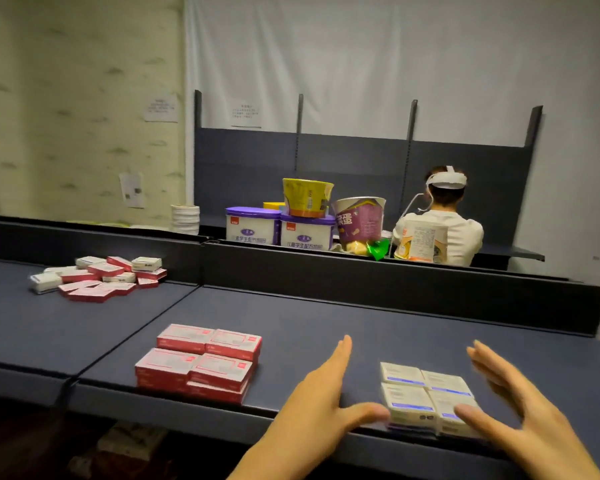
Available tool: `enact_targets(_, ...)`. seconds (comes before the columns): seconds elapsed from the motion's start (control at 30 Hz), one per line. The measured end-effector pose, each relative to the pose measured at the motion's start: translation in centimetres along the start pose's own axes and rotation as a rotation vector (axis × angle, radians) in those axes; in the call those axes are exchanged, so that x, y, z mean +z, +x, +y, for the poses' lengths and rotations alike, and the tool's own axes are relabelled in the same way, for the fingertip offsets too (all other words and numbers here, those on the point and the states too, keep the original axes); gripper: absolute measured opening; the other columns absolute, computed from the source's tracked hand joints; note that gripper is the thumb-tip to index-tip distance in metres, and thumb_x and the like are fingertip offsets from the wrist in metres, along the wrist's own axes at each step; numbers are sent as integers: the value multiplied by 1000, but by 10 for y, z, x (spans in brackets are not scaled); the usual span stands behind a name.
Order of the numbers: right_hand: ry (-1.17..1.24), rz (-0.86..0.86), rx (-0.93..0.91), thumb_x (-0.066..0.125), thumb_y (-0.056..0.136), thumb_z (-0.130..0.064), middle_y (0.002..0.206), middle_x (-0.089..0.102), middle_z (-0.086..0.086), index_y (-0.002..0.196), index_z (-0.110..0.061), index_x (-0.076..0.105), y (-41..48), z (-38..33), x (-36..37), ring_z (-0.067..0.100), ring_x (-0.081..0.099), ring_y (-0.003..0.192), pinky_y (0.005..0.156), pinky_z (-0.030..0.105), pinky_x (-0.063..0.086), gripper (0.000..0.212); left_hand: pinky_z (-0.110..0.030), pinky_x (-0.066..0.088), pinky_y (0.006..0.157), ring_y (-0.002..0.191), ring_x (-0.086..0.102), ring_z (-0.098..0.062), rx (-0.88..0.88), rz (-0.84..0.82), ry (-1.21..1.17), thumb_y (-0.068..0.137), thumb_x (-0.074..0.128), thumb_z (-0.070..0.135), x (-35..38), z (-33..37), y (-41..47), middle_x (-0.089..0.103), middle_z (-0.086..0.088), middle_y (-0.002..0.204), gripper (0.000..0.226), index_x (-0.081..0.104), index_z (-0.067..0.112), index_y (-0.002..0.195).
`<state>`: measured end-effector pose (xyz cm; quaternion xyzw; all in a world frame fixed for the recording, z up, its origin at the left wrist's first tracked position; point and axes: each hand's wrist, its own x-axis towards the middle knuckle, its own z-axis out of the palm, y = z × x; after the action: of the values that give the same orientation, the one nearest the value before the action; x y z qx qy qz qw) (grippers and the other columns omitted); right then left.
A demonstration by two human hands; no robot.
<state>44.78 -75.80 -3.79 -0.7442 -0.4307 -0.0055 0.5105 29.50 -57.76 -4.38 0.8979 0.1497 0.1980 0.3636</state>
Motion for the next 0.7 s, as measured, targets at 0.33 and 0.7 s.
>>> enact_targets(0.33, 58, -254, -182, 60, 26, -89, 119, 51, -30, 113, -56, 43, 75, -115, 128, 0, 50, 114, 103, 32, 38, 95, -17, 32, 94, 114, 38, 7, 57, 228, 157, 77, 68, 46, -186, -71, -45, 38, 23, 135, 78, 24, 43, 141)
enact_targets(0.7, 145, -326, -191, 69, 54, -64, 117, 52, -27, 120, -47, 42, 110, -256, 330, -3, 50, 115, 105, 28, 38, 73, -21, 45, 91, 115, 48, -7, -51, 274, 197, 71, 75, 42, -411, -248, -98, 43, 15, 126, 82, 31, 34, 140)
